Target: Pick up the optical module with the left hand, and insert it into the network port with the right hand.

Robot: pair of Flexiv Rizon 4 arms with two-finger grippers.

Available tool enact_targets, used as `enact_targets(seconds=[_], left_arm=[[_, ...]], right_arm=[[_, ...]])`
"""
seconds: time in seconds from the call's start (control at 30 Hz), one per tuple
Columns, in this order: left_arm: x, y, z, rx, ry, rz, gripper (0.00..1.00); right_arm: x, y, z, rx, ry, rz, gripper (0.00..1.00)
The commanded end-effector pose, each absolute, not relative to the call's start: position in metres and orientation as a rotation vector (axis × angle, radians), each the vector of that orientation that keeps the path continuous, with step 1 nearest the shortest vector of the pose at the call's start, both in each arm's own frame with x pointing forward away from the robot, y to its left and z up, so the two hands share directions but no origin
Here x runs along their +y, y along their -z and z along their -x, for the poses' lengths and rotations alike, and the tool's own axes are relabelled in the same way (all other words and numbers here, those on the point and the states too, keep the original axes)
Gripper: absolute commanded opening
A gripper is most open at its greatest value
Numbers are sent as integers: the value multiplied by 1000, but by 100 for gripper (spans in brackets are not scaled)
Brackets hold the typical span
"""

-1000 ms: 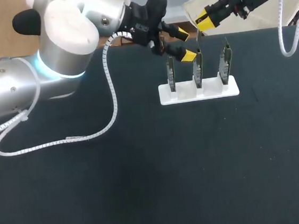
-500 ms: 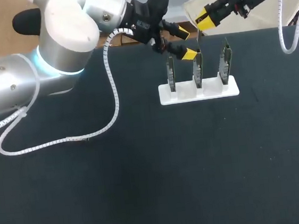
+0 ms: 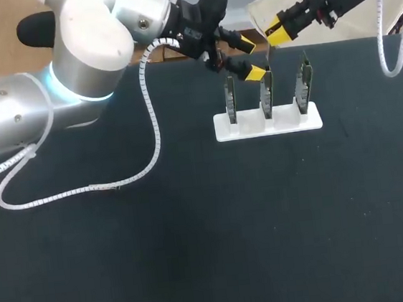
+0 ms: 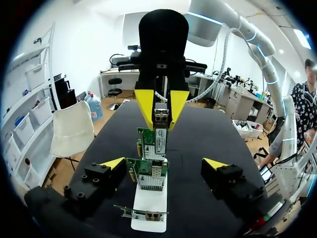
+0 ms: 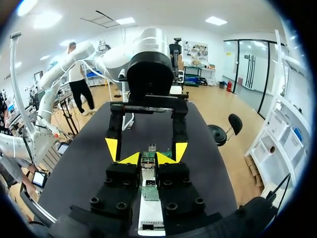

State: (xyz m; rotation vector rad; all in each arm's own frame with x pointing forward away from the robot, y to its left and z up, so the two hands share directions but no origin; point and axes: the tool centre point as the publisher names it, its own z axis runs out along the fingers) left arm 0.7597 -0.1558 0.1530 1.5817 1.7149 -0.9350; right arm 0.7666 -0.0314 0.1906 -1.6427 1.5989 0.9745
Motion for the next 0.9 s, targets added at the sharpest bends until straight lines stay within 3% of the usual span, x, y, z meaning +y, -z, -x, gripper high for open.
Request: enact_targets(seconds=[0.03,0.9], left_arm=[[-157,-153,-762,1718,936,-1587,100],[-157,-153,-762,1718,936,-1587,100]], right_arm=[[-29,-189,-763,1606,-959,1647,0],[-24,-181,-759,1589,-904,1723,0]])
